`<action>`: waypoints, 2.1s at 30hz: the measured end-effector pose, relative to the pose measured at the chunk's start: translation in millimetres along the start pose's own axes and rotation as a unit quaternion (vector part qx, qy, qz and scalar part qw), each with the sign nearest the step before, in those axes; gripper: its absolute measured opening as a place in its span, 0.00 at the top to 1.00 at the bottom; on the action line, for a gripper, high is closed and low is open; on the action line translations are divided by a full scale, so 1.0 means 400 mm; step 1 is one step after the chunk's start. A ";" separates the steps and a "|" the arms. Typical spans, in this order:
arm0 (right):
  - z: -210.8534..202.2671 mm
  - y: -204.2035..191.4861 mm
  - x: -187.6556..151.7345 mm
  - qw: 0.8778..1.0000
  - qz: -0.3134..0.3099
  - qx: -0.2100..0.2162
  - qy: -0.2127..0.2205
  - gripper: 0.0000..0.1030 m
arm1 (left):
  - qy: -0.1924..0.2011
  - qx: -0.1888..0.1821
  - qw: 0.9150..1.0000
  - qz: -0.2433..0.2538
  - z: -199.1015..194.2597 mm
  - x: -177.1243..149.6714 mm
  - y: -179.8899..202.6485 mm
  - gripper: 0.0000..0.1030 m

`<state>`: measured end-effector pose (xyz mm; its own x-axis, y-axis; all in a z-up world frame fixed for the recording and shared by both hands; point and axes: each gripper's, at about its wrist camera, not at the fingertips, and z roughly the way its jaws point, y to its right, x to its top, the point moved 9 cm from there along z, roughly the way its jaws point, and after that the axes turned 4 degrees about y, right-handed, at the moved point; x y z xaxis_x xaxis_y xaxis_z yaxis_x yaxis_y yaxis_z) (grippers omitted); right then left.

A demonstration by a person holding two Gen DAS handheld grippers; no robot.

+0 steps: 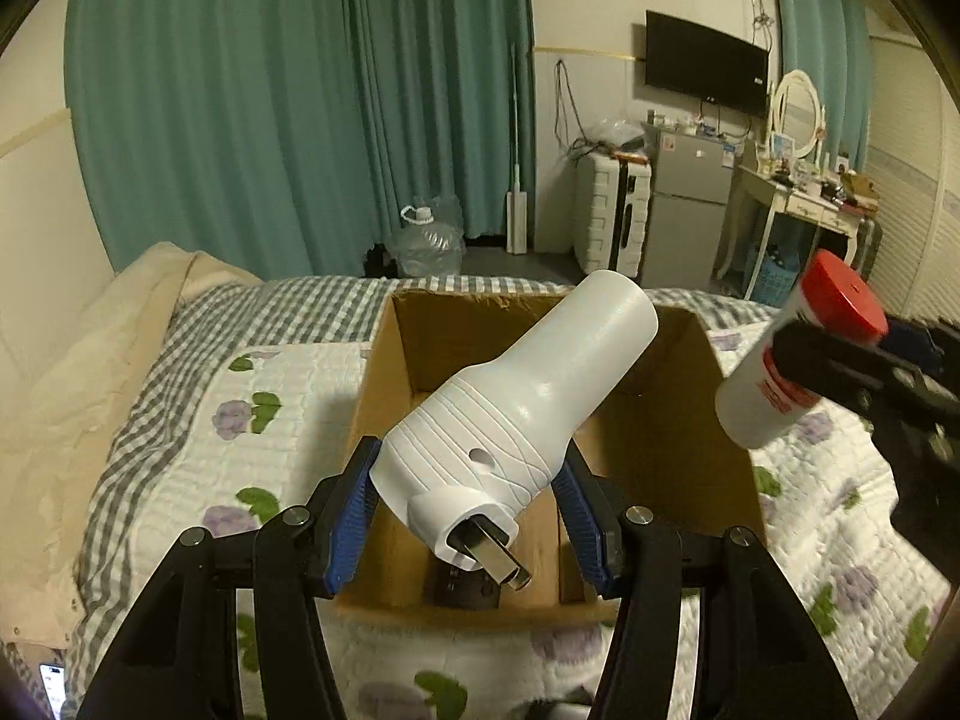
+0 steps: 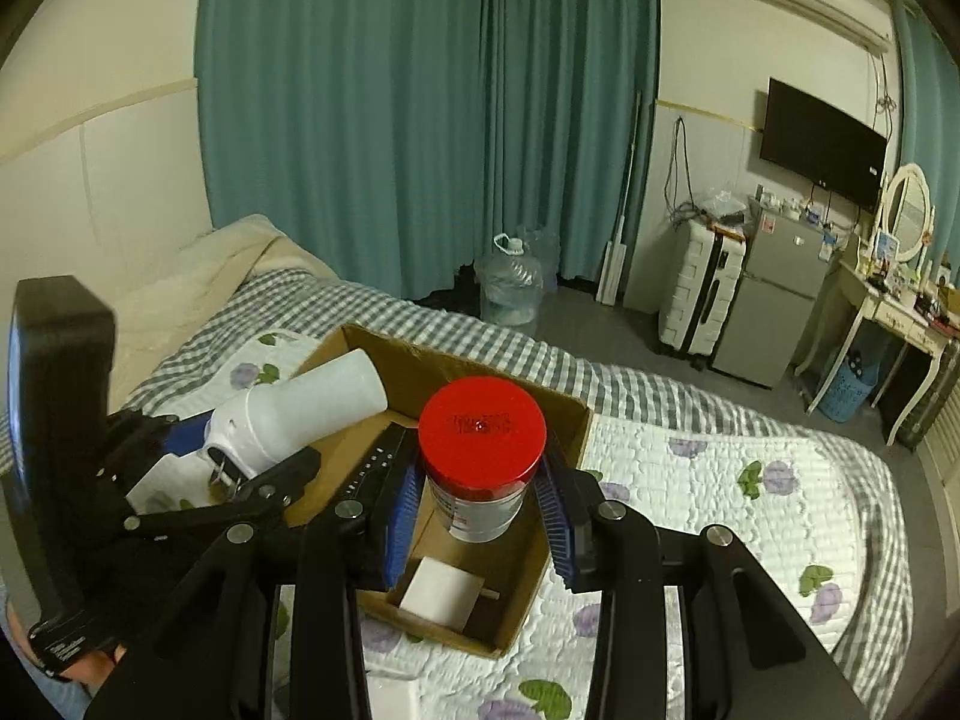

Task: Organize rigid objects
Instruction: 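Lower the hair dryer into the box with the left gripper while the right gripper releases the bottle inside, then grasp the light blue earbuds case with the left gripper while the right gripper reaches the pink rose-patterned case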

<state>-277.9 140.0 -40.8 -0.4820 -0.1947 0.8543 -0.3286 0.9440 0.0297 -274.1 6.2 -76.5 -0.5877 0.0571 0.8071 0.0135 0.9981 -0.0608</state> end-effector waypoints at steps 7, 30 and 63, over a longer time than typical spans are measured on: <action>0.083 0.038 -0.064 0.999 0.025 0.011 -0.028 0.65 | -0.025 0.002 1.000 0.007 0.097 -0.029 0.035 0.44; 0.143 0.070 -0.095 0.998 0.043 0.008 -0.044 0.65 | -0.028 0.001 0.999 0.015 0.125 -0.038 0.060 0.34; -0.256 -0.079 -0.305 0.999 0.037 -0.007 -0.035 0.24 | -0.035 0.013 0.999 0.012 -0.256 -0.337 -0.097 0.34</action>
<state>-125.6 161.2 -92.7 -0.5601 -0.1418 0.8162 -0.2793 0.9599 -0.0249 -112.6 -37.6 -123.0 -0.6425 0.0790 0.7622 0.0075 0.9953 -0.0967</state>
